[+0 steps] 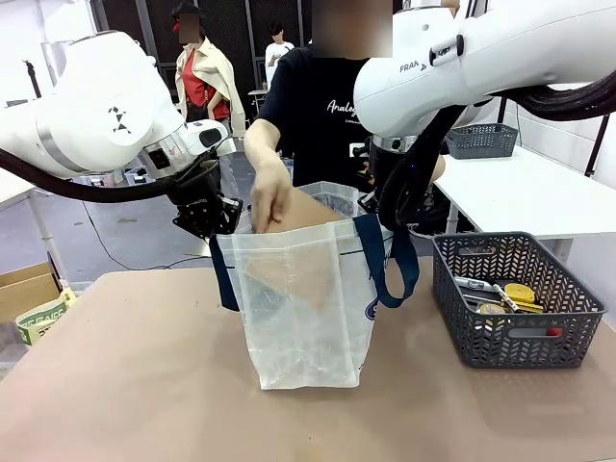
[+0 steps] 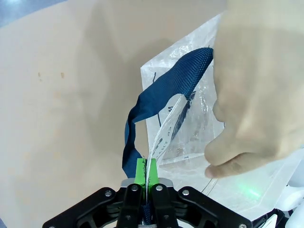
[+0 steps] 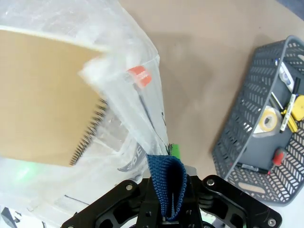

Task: Transfer purchased items from the store into the shopping bag.
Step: Move the Reusable shopping bag to the right side of the table.

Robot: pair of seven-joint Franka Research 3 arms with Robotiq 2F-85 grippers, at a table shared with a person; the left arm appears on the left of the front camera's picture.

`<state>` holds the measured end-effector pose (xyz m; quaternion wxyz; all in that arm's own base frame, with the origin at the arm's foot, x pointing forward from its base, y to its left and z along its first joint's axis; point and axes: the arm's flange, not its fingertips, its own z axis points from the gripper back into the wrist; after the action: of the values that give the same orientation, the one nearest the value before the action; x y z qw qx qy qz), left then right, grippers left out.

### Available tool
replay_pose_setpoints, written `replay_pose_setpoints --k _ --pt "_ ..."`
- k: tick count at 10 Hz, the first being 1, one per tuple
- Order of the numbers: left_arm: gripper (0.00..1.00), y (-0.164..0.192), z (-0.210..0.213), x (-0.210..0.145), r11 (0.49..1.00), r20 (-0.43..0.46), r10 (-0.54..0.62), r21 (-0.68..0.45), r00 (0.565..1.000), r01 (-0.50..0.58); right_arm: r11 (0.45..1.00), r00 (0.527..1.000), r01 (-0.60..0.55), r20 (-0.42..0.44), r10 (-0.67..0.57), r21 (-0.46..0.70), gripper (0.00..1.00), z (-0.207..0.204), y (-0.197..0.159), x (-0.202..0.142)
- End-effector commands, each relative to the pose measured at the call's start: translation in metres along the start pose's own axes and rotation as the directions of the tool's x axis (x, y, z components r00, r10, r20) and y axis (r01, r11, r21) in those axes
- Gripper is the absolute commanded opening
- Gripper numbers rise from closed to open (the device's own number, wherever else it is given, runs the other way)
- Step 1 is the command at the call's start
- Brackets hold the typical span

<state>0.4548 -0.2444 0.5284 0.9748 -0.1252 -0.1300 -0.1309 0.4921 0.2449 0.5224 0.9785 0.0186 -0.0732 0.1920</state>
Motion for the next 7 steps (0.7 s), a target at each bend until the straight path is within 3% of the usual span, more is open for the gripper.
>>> replay_pose_setpoints --k 1,7 --pt "0.0 0.0007 0.0001 -0.0001 1.0 0.001 0.0 0.001 1.0 0.0 1.0 1.0 0.001 0.001 -0.001 -0.001 0.0 0.0001 -0.0007 -0.0001" --pt "0.0 0.0007 0.0001 -0.0001 1.0 0.001 0.0 0.001 1.0 0.0 1.0 1.0 0.001 0.001 -0.001 -0.001 0.0 0.0001 -0.0007 -0.0001"
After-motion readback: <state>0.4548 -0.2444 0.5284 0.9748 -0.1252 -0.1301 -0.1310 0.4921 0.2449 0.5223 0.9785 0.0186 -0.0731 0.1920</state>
